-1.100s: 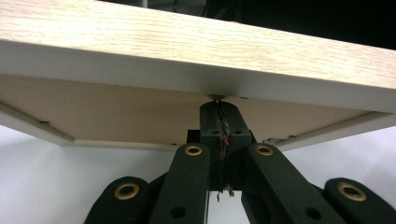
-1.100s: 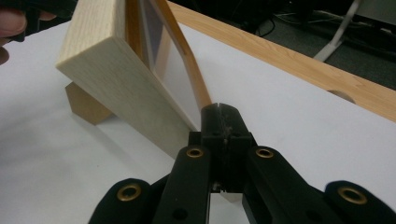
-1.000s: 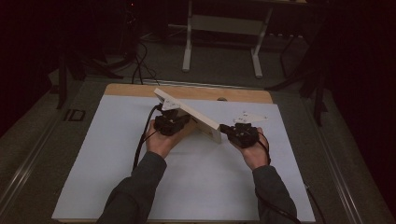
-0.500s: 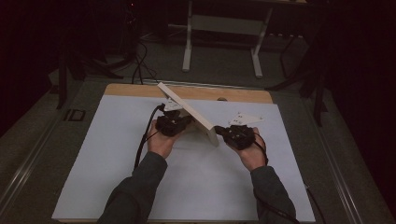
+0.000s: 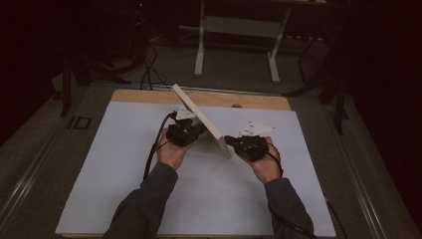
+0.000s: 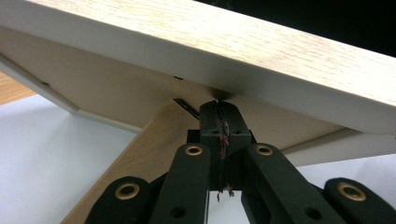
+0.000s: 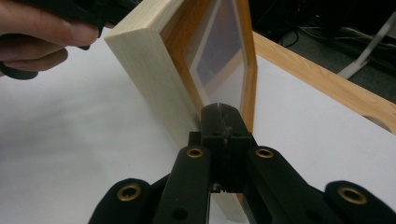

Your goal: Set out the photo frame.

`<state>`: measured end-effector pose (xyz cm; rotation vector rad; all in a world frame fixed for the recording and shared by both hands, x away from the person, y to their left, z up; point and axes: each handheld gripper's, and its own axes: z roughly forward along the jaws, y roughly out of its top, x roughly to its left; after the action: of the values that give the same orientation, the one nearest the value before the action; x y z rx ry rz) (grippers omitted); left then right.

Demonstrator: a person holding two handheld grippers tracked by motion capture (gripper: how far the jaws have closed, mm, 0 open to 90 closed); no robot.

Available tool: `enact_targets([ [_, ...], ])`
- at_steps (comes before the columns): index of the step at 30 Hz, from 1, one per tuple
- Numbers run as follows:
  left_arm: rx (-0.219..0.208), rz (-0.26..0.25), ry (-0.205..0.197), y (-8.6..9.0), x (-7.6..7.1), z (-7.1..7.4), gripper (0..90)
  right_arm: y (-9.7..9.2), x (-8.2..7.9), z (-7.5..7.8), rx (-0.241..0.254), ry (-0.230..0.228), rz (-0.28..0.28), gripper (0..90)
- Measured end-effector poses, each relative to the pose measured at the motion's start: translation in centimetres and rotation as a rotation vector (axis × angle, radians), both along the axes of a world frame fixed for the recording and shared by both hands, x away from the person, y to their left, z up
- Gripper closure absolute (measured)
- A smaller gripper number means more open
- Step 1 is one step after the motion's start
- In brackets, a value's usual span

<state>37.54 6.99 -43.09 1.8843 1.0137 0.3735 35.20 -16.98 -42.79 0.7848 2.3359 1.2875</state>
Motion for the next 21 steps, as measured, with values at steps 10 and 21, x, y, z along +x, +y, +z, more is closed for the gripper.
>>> enact_targets([
  [10,-0.003,-0.009,0.009,-0.21,0.04,-0.15,90.0,0.53,-0.41,0.17,0.000,-0.006,0.031,90.0],
  [21,0.002,-0.021,0.016,-0.34,0.05,-0.27,90.0,0.91,-0.84,0.40,0.003,-0.013,0.055,90.0],
])
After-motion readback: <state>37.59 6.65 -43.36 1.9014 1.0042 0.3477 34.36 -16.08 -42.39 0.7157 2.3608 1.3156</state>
